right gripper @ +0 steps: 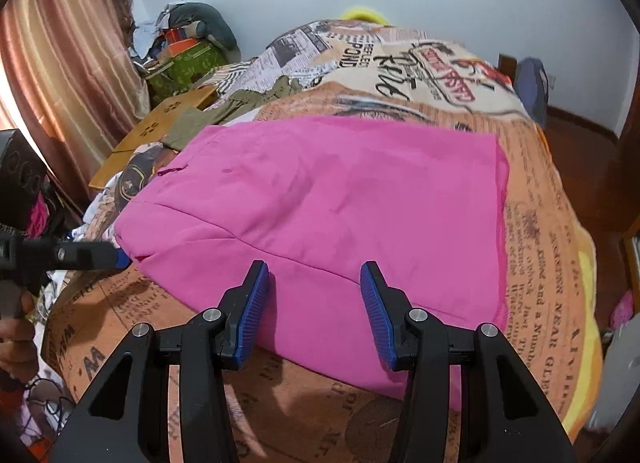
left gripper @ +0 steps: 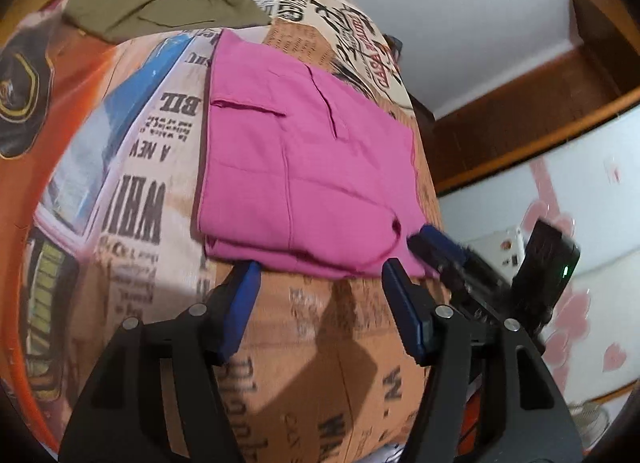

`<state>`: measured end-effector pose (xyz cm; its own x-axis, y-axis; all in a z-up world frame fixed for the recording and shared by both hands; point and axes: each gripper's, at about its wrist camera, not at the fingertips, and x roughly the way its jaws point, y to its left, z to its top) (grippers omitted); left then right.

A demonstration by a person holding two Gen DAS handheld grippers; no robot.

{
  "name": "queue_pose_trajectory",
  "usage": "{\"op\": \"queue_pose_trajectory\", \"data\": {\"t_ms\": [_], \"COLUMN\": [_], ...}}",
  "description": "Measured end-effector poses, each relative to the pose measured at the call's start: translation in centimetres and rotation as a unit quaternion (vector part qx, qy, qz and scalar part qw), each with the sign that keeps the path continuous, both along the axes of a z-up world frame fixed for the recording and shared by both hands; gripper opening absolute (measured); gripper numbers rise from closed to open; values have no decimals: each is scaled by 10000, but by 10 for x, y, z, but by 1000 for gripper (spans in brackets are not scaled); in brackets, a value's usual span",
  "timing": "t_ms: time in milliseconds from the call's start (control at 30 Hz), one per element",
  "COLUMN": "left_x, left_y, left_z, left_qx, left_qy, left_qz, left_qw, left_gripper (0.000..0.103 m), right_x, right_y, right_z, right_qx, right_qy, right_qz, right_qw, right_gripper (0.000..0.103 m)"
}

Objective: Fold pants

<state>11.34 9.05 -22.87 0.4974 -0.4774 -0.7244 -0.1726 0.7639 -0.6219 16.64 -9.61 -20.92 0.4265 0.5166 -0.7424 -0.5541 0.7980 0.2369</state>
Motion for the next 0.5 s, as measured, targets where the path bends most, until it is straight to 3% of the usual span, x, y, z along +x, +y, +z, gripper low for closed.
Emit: {"op": "queue_pose_trajectory", "data": {"t_ms": [367, 500], "left_x": [29, 40], "left_y": [-2, 0], "left_z": [2, 1], "left_qx": [536, 627], "left_qy": [89, 92], "left_qz": [605, 862], "left_qw": [9967, 9943], "left_gripper": [61, 53], "right_x": [1, 1], "right_y": [-5, -5], "right_z": [-8, -8], "right_qx": [210, 236], "right_qy": [200, 214], "right_qz": [28, 18], "right_qw": [9996, 9995], "right_gripper": [44, 44]}}
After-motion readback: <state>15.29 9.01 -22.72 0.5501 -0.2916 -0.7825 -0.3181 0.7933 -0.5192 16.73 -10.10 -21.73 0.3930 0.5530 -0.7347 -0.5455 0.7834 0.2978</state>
